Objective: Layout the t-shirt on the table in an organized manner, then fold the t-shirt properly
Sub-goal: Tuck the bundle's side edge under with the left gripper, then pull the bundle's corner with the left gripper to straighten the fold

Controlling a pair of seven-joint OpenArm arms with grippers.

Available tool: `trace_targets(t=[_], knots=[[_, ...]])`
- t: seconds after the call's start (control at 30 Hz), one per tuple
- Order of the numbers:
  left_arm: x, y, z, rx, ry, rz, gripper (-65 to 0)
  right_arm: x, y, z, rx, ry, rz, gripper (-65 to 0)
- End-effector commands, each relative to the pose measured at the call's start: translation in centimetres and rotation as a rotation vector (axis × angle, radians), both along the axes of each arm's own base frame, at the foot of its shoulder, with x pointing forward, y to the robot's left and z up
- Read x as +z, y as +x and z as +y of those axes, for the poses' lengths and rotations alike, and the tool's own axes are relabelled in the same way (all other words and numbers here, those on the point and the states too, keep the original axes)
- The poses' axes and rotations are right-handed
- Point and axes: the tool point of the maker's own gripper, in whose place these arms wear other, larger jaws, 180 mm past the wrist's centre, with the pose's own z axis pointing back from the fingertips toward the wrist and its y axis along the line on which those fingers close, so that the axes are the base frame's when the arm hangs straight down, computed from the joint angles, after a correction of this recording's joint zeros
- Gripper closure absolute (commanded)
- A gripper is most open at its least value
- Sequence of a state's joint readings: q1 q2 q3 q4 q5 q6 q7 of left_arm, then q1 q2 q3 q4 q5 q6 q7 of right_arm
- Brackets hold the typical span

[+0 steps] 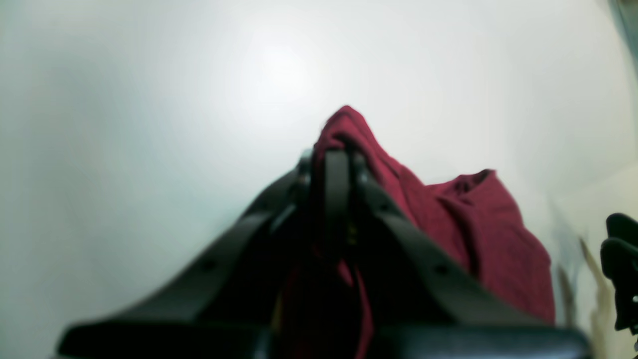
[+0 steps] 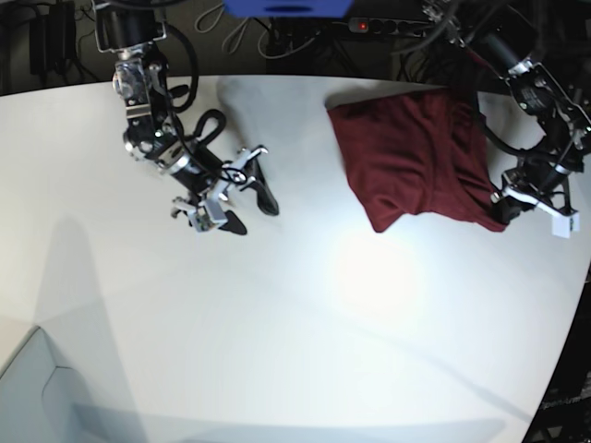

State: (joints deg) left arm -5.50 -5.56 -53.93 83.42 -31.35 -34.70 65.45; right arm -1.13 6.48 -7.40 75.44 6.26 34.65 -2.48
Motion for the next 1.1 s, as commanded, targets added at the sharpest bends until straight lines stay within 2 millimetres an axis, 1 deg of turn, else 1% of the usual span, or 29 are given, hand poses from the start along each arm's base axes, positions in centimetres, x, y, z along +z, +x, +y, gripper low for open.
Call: trace_targets(t=[0.0,0.1,0.17,0.27,0.33,0.43,0.5,0.6,0.67,0.73,0.87,0.93,1.0,1.07], knots=[[0.3,0.5,0.5,0.009,-0.013,-0.022,-0.2,1.7,0.9,0.2,-0.002,0.032,-0.054,-39.0],[-1.6,0.1,0.7,0.007,-0.05,0.03,-0.4,1.8,0.9,0.2,-0.002,0.032,-0.055,-39.0],[-2.4,-0.2,0.7,0.008,-0.071,0.053,-0.4,1.9,1.1,0.2,-0.002,0.032,-0.059,-39.0],[-2.8,-0.4,0.6,0.009,-0.08,0.062,-0.7,1.9,1.1,0.2,-0.002,0.032,-0.06,-39.0],[-2.8,-0.4,0.8,0.014,-0.079,0.061,-3.1,2.0,1.2,0.2,-0.001,0.031,-0.062,-39.0],[-2.6,-0.3,0.8,0.016,-0.087,0.053,-12.5,2.0,1.1,0.2,0.0,0.031,-0.062,-39.0],[-2.7,-0.5,0.8,0.012,-0.085,0.058,-20.2,2.0,1.1,0.2,0.0,0.031,-0.062,-39.0],[-2.2,-0.5,1.3,0.006,-0.075,0.048,-32.2,2.0,1.1,0.2,0.0,0.031,-0.062,-39.0],[-2.5,-1.3,1.2,0.007,-0.1,0.044,-38.3,2.0,1.1,0.2,0.0,0.031,-0.062,-39.0],[-1.3,-1.8,2.3,0.01,-0.105,0.006,-42.7,2.0,1.1,0.2,0.0,0.031,-0.062,-39.0],[0.8,-3.0,2.5,0.001,-0.139,-0.079,-43.1,2.0,1.2,0.2,-0.001,0.031,-0.062,-39.0],[1.5,-3.8,2.1,-0.008,-0.158,-0.102,-43.1,2.0,1.2,0.2,-0.001,0.031,-0.062,-39.0],[2.2,-4.6,1.5,-0.018,-0.17,-0.125,-43.1,1.9,1.1,0.2,-0.001,0.031,-0.06,-39.0],[1.9,-5.3,0.7,-0.023,-0.188,-0.121,-43.1,1.9,1.1,0.2,-0.001,0.032,-0.06,-39.0]])
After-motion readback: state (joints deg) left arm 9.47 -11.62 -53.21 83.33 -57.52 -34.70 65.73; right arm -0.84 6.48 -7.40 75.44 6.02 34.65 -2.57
